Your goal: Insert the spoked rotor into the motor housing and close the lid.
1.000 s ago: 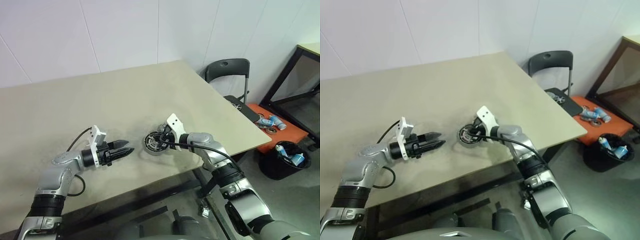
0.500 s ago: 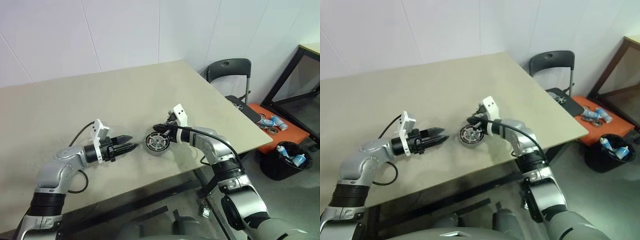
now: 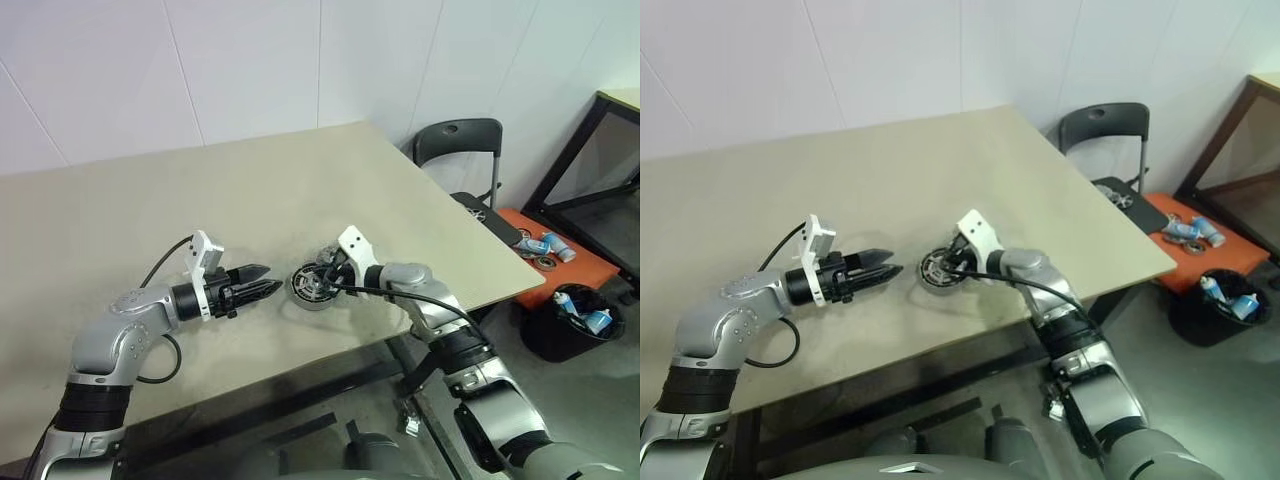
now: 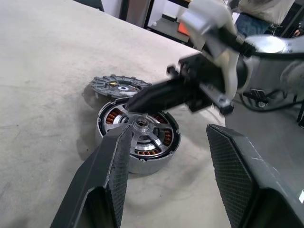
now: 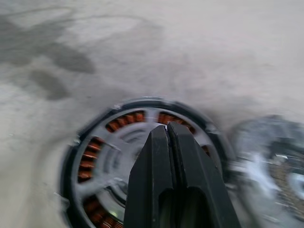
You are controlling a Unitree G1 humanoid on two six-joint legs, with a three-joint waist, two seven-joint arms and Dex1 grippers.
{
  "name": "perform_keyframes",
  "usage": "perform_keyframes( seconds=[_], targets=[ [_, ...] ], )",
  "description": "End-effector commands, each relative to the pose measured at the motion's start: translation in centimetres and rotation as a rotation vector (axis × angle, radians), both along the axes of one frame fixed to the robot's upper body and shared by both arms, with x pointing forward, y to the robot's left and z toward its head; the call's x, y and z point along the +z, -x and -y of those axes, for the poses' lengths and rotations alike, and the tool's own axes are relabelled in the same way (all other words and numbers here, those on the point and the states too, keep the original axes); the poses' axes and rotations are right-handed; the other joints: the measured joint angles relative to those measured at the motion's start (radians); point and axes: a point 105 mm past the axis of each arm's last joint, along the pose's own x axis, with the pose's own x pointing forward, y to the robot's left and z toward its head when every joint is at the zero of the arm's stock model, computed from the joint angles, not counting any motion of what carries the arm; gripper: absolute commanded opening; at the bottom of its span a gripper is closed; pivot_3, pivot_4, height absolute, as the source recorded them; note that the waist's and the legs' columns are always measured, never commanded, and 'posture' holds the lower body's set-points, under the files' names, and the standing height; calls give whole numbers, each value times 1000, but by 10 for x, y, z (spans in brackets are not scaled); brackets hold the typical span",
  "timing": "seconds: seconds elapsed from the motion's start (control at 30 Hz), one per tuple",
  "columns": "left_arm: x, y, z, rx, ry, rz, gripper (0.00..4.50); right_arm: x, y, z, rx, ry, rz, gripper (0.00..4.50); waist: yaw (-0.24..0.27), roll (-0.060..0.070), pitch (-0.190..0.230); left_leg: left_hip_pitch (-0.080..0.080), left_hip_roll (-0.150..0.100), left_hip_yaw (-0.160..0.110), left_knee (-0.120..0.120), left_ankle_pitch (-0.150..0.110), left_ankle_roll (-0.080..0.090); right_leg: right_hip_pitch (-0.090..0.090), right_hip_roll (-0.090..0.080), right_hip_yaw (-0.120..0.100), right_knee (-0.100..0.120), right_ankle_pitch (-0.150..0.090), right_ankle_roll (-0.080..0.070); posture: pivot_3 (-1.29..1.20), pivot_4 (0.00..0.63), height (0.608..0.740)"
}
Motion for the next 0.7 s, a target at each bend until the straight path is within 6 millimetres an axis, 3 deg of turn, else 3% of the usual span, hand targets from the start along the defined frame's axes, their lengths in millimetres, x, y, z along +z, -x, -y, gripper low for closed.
perform_keyframes(
  seconds=[0.03, 0.07, 0.13, 0.27, 0.43, 0.7],
  targets=[
    [18, -1, 4, -27, 5, 57, 2663, 72, 1, -6, 163, 24, 262, 210, 0, 0, 0, 0, 0, 0, 0, 0, 0, 0, 0, 0, 0, 0, 0, 0, 0, 740],
    [19, 0, 4, -34, 5, 54, 2663, 80, 5, -5, 226, 76, 319, 421, 0, 0, 0, -1, 0, 0, -1, 0, 0, -1, 0, 0, 0, 0, 0, 0, 0, 740],
    [18, 0, 6, -41, 4, 50, 2663, 76, 13, 4, 370, 253, 398, 969, 0, 0, 0, -1, 0, 0, -1, 0, 0, -1, 1, 0, -1, 0, 1, 0, 0, 740],
    [17, -1, 7, -45, 6, 51, 2663, 40, 23, 31, 631, 647, 462, 2287, 0, -1, 0, 0, -1, -1, -2, 0, 0, 0, 1, -1, -2, -1, 1, 0, 0, 740],
    [14, 2, 6, -39, 9, 50, 2663, 29, 21, 26, 774, 719, 522, 2287, -6, 0, 0, 1, -2, 1, -1, 0, 0, 0, 1, 1, -1, -1, 1, 0, 0, 740],
    [8, 9, 7, -24, 15, 42, 2663, 24, 5, -4, 776, 670, 570, 2287, 0, 0, 0, 1, 0, 1, -1, 0, 0, 0, 1, 2, 0, -1, 0, 0, 0, 740]
  ],
)
